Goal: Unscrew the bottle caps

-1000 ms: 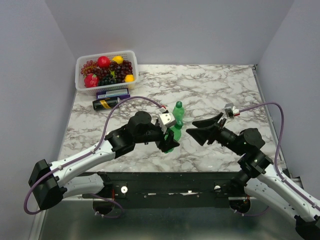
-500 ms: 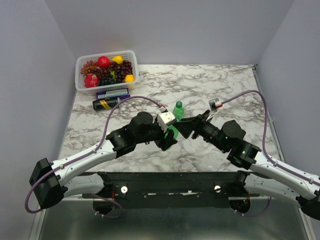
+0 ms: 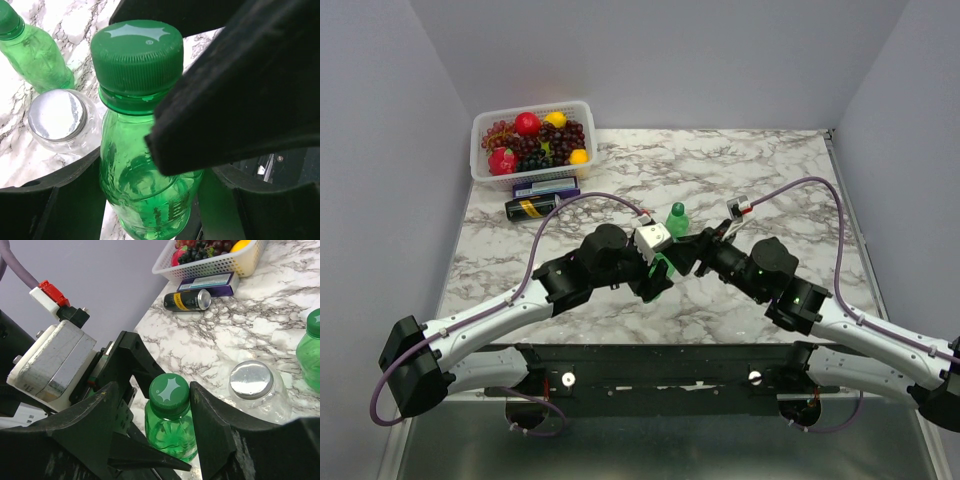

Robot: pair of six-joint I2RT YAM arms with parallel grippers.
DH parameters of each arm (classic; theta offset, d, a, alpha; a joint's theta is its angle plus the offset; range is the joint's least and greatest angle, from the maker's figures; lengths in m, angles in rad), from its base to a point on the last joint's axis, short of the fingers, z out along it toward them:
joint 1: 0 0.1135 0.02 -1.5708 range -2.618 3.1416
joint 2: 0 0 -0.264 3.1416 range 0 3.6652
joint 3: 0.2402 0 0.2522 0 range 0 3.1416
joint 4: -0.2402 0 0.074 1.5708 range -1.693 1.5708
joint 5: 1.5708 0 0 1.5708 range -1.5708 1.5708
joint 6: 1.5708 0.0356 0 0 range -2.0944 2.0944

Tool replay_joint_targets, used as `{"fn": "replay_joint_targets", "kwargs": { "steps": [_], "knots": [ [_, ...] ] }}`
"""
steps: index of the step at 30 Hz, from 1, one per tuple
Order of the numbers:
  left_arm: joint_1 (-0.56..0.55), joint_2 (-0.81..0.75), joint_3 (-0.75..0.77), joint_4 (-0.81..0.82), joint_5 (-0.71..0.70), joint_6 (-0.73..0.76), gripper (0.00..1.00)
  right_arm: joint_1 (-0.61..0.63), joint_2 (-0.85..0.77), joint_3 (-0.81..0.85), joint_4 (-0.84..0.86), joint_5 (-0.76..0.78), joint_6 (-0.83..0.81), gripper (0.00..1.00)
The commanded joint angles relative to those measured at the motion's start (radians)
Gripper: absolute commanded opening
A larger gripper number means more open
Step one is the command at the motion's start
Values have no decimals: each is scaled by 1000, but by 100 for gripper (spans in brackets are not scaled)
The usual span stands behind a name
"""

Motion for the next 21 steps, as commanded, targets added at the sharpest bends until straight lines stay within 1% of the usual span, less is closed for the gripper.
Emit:
{"fn": "replay_joint_targets", "kwargs": {
  "steps": [1,7,10,11,13,14,15,17,18,21],
  "knots": [
    [-13,7,43,17,-13,16,3,14,24,34,62,-28,-8,66],
    [-19,13,44,15,-12,19,3,21,39,40,87,-35,-18,65],
    [-20,13,44,17,-1,24,3,20,44,38,88,-25,-23,60],
    [-22,13,43,18,4,25,3,21,45,38,87,-21,-26,53],
    [-24,8,40,24,33,30,3,20,44,28,82,-7,-32,42],
    [-24,5,38,29,48,33,3,20,36,20,85,5,-37,33],
    [-24,-1,37,37,68,34,3,20,28,11,97,1,-46,30],
    [-24,-9,32,44,122,42,3,18,10,-15,101,5,-86,24],
    [-22,-12,34,46,138,45,3,15,-16,-24,99,-1,-101,23],
    [-19,-10,38,50,226,47,3,-21,-80,-60,107,-109,-153,21]
  ]
}}
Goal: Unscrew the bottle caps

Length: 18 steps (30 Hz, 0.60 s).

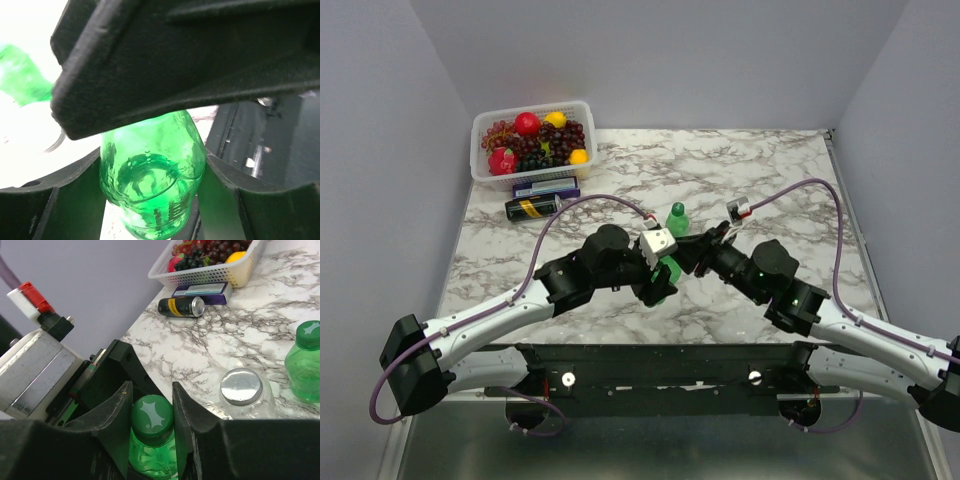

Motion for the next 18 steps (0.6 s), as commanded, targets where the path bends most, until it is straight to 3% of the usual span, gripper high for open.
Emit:
{"fn": "replay_joint_targets", "kwargs": {
  "steps": [1,10,15,18],
  "knots": [
    [4,-17,29,52,175,19,3,-39,-94,-44,62,-201,-87,21],
    [37,-29,49,66,548,38,3,-146,-189,-139,77,-665,-206,21],
    [66,-14,49,112,691,-1,3,-158,-244,-164,83,-765,-229,21],
    [69,-12,44,114,656,-10,3,-161,-269,-176,86,-728,-219,22]
  ]
}}
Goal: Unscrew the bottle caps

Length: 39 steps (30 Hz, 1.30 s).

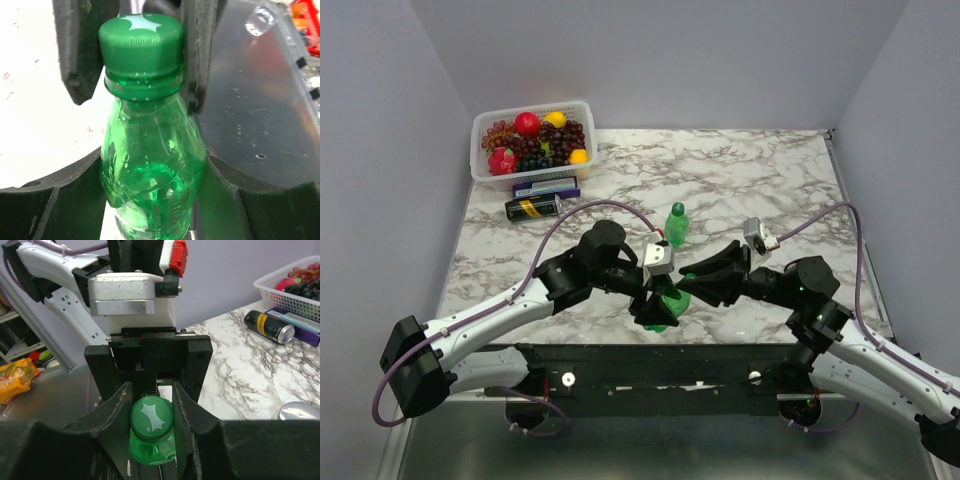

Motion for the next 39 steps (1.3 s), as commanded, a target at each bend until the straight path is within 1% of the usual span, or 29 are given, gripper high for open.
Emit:
{"fn": "replay_joint_targets", "kwargs": {
  "steps": [1,5,6,7,8,14,17,18,19,20,22,24,28,30,34,39],
  "knots": [
    [26,-12,42,69,77,-40,3,-10,-39,-39,-27,-35,-52,24],
    [25,4,48,35,-38,-34,4,-12,-64,-36,-41,78,-18,34],
    [26,14,50,24,-68,-27,4,-12,-68,-30,-67,101,-18,36],
    [26,19,50,24,-76,-31,4,-12,-76,-28,-76,143,-14,39],
    [26,24,50,26,-84,-34,4,-12,-79,-22,-87,158,-11,47],
    [25,39,45,26,-128,-37,3,-12,-105,1,-149,252,12,70],
    [25,41,42,26,-171,-42,3,-12,-136,9,-178,321,34,75],
    [23,38,41,26,-191,-43,3,-12,-142,10,-195,344,42,76],
    [23,34,39,26,-214,-43,3,-12,-147,19,-211,403,51,76],
    [23,31,36,26,-273,-46,3,-12,-150,26,-230,436,75,76],
    [21,19,30,27,-334,-53,3,-12,-142,36,-279,521,103,75],
    [21,16,25,24,-413,-63,3,-12,-130,44,-290,548,150,73],
    [21,21,24,10,-512,-76,3,-10,-56,67,-275,537,196,70],
    [21,27,24,3,-548,-80,3,-9,-33,69,-239,513,213,69],
    [21,41,30,-8,-579,-85,2,-4,13,75,-198,471,236,69],
    [21,51,33,-10,-570,-85,2,6,50,81,-184,474,256,67]
  ]
}}
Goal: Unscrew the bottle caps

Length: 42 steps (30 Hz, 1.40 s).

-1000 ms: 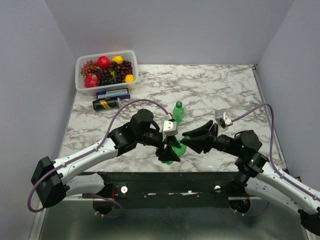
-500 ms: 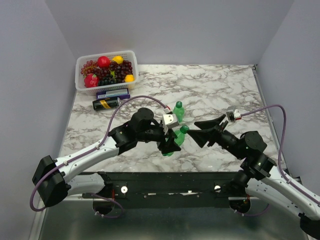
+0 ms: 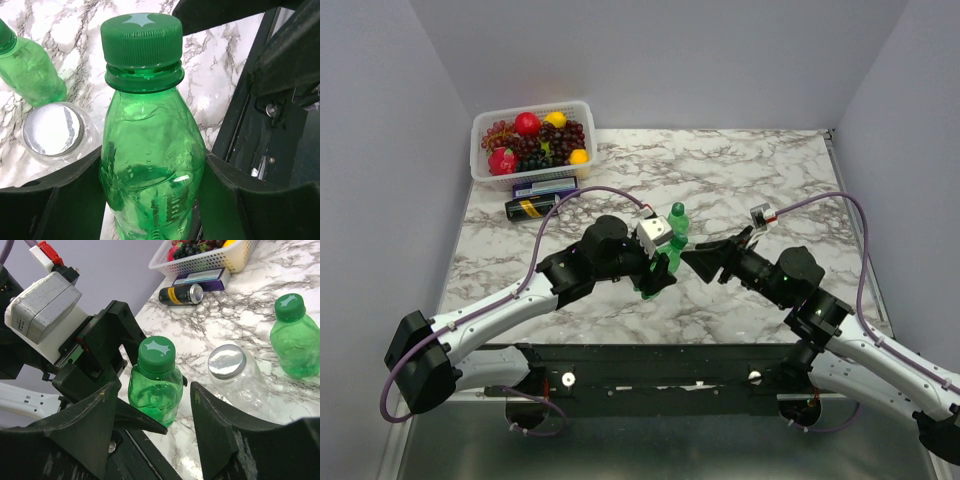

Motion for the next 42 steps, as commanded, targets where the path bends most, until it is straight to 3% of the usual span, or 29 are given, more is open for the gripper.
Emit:
{"fn": "replay_joint_targets", "kwargs": {
  "steps": [1,37,41,42],
  "knots": [
    [-1,11,20,4,-35,-12,2,12,13,35,53,-7,34,67],
    [-52,62,29,1,11,8,2,29,128,69,133,-50,37,65],
    [-52,56,24,8,26,11,2,31,138,63,136,-50,35,59],
    [-52,54,24,10,33,10,2,31,141,61,136,-48,35,53]
  ]
}}
